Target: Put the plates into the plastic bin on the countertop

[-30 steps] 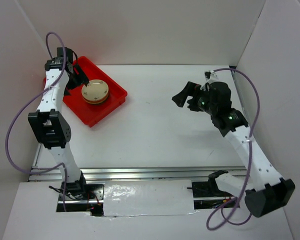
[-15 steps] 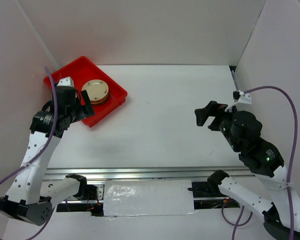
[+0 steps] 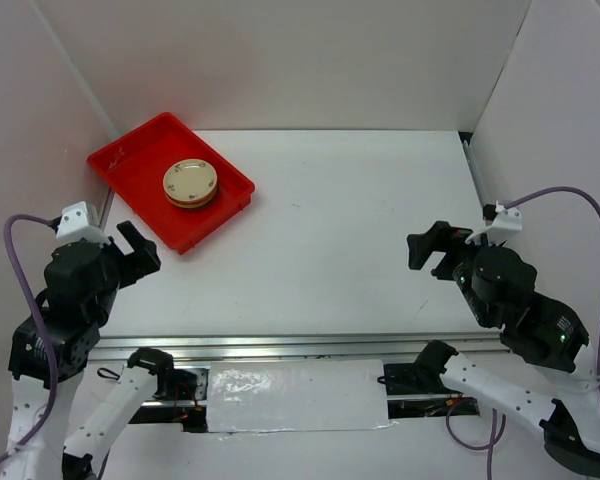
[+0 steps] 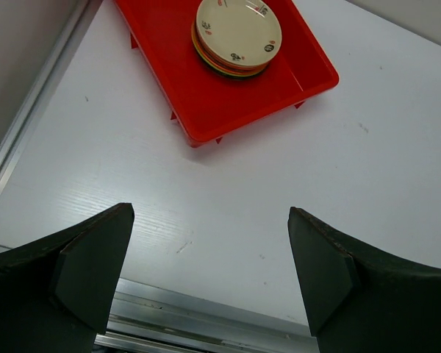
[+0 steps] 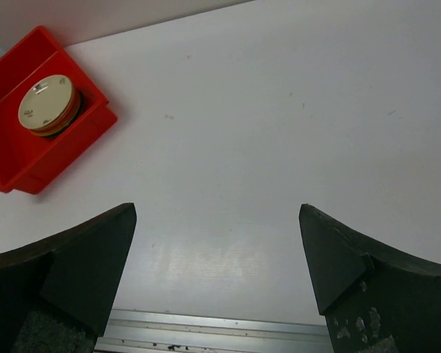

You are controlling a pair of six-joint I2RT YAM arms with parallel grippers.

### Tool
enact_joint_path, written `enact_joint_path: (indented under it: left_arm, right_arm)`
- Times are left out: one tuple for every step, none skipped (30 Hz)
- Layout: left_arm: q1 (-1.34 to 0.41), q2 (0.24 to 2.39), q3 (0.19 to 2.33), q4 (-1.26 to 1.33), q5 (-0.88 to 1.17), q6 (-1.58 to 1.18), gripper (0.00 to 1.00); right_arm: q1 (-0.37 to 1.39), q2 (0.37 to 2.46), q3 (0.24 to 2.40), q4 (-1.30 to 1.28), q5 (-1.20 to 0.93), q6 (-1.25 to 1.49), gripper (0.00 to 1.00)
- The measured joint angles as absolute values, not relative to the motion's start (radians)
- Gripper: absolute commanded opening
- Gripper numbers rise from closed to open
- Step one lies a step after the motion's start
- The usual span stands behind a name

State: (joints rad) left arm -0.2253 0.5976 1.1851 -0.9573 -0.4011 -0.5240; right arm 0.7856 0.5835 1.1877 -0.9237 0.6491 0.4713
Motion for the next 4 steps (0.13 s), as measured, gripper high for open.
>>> enact_joint_path:
  left_arm:
    - [-0.225, 0.591, 1.182, -0.959, -0.41, -0.525, 0.99]
    - [-0.225, 0.59, 1.178, -0.96, -0.416, -0.526, 0.99]
    - [-0.225, 0.591, 1.171, -0.96, -0.421, -0.526, 0.99]
    - [-0.225, 0.593, 1.164, -0.962, -0.422, -0.527, 0.99]
  right_arm:
    - [0.788, 0.583, 1.188, -0.929, 0.654, 0.474, 1.0]
    - [0.789, 0.583, 1.187, -0.935, 0.658, 0.479, 1.0]
    - [0.789, 0.583, 1.187, -0.938, 0.659, 0.482, 1.0]
    - [0.789, 0.581, 1.187, -0.939, 0.66, 0.483, 1.0]
